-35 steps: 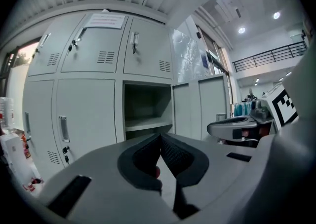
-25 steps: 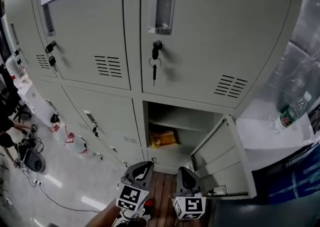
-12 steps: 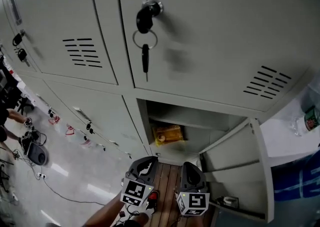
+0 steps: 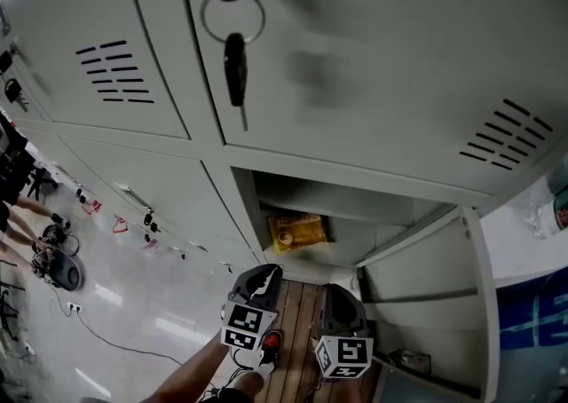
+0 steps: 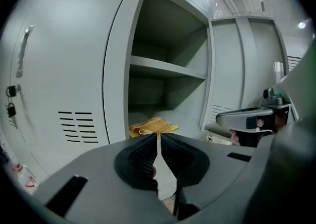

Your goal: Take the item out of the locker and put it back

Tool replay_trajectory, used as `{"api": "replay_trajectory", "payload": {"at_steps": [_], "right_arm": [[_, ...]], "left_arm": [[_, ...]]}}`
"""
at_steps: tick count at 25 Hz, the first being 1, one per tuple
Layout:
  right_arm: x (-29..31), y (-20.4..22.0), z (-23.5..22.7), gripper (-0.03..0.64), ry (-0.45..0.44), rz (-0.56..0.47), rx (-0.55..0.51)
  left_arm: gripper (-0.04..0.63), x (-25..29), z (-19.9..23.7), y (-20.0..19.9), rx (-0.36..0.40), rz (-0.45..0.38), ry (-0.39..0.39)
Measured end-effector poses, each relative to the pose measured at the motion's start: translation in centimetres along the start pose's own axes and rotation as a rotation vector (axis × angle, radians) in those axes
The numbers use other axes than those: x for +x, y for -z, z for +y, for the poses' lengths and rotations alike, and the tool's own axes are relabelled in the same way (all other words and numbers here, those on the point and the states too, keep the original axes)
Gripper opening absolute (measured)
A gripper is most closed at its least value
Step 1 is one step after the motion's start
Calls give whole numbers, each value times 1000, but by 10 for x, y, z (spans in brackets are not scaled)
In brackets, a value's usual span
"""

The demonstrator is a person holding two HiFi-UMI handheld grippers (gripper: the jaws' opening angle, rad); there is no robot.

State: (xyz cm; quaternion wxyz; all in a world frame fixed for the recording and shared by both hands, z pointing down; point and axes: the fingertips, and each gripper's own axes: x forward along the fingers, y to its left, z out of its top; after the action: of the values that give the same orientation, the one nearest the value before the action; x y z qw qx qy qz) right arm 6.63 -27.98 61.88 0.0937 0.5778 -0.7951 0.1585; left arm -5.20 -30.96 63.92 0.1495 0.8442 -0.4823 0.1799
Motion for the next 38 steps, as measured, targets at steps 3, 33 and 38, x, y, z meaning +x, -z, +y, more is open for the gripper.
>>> {"api": "replay_trajectory", "payload": {"at_steps": [3, 33, 38], "right_arm": [[1, 4, 0, 17, -1, 9, 8], [16, 26, -1, 17, -18, 53, 55], [17, 28, -3, 17, -17, 58, 57]], "left_arm": [[49, 13, 6, 6, -9, -11, -28], [129, 61, 28, 27, -56, 75, -107], [86, 63, 32, 27, -53, 79, -130]]}}
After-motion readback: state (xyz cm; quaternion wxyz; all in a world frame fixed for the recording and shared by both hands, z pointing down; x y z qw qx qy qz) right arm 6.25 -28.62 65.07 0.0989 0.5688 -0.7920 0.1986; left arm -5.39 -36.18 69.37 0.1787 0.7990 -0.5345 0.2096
